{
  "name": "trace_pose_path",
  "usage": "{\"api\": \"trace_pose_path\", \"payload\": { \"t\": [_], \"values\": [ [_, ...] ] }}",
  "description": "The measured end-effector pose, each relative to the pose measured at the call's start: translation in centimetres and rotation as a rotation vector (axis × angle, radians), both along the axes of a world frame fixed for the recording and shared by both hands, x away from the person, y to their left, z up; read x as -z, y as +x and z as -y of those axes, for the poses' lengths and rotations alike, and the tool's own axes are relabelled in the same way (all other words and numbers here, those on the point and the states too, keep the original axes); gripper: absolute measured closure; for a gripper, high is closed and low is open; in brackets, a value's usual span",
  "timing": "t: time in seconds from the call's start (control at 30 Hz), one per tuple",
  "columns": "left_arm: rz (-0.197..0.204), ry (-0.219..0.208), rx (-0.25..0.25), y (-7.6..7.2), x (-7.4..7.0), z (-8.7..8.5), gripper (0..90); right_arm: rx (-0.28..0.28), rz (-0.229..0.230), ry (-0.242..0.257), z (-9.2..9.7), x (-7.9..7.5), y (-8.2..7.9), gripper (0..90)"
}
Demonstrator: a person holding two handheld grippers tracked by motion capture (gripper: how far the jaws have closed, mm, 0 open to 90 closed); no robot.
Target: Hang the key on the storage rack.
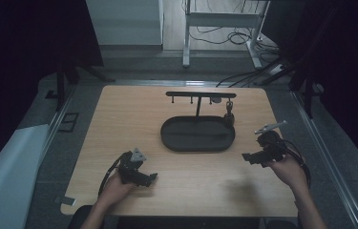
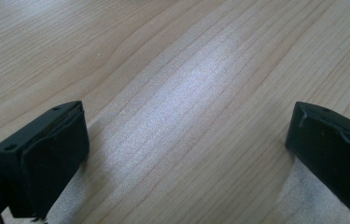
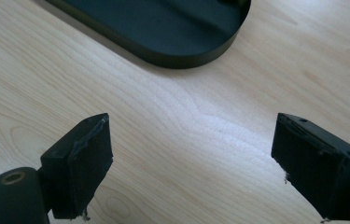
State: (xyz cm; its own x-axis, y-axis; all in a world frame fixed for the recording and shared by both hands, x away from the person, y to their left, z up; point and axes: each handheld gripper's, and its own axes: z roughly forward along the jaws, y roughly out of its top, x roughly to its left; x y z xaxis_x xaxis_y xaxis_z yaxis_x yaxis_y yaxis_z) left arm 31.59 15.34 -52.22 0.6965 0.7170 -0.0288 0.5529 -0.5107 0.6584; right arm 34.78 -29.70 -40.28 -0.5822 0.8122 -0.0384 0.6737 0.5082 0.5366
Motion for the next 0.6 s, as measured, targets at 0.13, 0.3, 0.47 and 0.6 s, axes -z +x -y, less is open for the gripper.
{"api": "trace_pose_path", "payload": {
  "t": [0.13,0.3,0.47,0.6],
  "values": [
    [0.000,0.002,0.002,0.0,0.0,0.0,0.0,-0.002,0.004,0.004,-0.1,1.2,-0.4,12.4],
    [0.000,0.002,0.002,0.0,0.0,0.0,0.0,-0.001,0.020,0.018,-0.2,2.3,-1.0,12.5],
    [0.002,0.001,0.001,0.0,0.0,0.0,0.0,-0.006,0.033,0.024,-0.5,3.7,-1.6,12.5],
    [0.002,0.000,0.000,0.0,0.0,0.0,0.0,-0.005,0.038,0.034,-0.8,4.8,-1.9,13.0]
  ]
}}
